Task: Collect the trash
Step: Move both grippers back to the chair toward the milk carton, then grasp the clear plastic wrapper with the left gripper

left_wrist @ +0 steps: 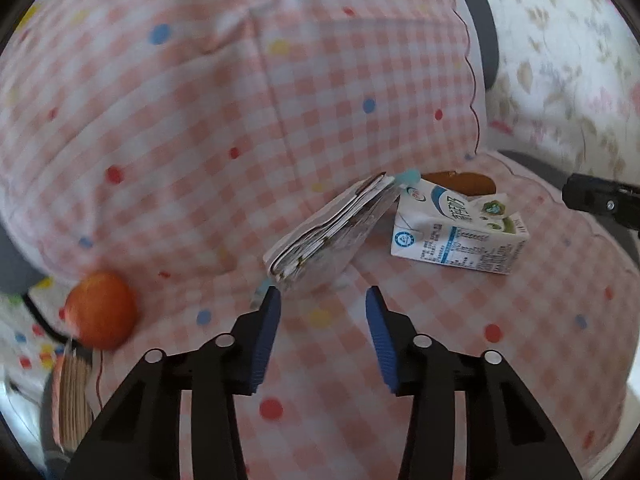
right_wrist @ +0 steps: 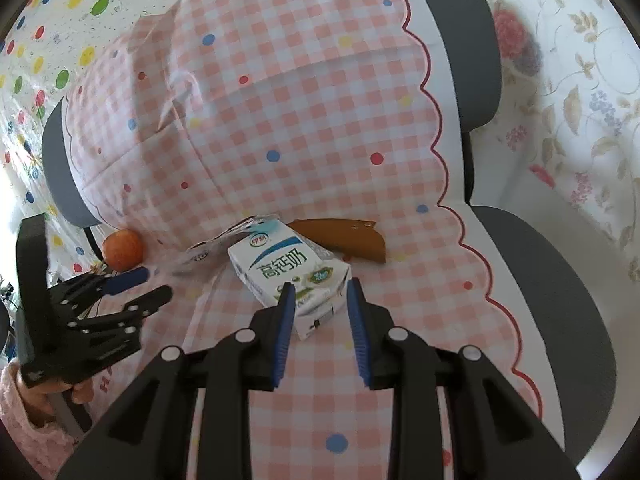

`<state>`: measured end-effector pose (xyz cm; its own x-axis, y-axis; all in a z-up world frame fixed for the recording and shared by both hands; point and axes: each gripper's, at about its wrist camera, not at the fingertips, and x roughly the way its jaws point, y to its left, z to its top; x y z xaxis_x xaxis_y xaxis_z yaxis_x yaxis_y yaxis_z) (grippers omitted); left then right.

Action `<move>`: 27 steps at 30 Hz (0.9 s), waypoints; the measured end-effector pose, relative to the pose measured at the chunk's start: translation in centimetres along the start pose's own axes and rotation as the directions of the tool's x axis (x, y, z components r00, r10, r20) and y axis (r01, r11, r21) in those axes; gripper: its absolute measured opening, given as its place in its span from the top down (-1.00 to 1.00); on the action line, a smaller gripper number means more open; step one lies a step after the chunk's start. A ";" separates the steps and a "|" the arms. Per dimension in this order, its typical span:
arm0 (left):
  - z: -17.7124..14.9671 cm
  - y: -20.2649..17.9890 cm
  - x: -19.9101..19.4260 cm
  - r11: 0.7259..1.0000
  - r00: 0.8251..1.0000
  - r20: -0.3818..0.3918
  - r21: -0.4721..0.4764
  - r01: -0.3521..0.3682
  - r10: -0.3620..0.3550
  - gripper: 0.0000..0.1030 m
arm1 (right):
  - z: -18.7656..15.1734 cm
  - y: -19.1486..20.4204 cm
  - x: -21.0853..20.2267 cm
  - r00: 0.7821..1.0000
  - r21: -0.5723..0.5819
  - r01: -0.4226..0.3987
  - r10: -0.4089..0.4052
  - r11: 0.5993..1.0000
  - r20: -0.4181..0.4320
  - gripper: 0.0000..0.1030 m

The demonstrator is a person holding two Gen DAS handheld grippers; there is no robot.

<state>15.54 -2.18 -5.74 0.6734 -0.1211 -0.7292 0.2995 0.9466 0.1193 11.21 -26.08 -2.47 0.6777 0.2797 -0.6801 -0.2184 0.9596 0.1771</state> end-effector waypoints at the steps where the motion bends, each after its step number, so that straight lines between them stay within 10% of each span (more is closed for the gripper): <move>1: 0.2 -0.1 0.3 1.000 1.000 -0.005 0.008 0.004 -0.004 0.17 | 0.1 0.0 0.3 1.000 0.002 -0.001 0.001 1.000 -0.003 0.49; 6: 1.2 -0.9 1.8 0.997 0.999 -0.017 0.060 0.047 -0.046 0.22 | 0.0 -0.5 1.1 1.000 0.016 -0.003 0.003 1.000 -0.028 0.49; 12: 1.2 -0.8 -0.2 0.998 0.999 0.016 0.037 0.050 -0.051 0.96 | -0.6 -0.6 0.3 0.999 0.015 -0.002 0.002 1.000 -0.044 0.48; 19: -1.2 0.3 -7.9 0.994 0.991 0.119 -0.091 0.068 -0.057 0.99 | -1.3 0.8 -1.4 1.000 -0.017 -0.006 0.006 1.000 -0.029 0.23; 27: -4.1 4.8 -12.1 0.971 0.978 0.179 -0.230 -0.068 0.111 0.99 | -1.7 4.9 -0.6 0.998 -0.070 -0.048 0.045 0.996 -0.045 0.20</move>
<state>6.06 5.11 0.85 0.8126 -0.0668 -0.5790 0.0893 0.9959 0.0105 8.56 -21.59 -2.41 0.6350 0.3207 -0.7028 -0.2989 0.9409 0.1593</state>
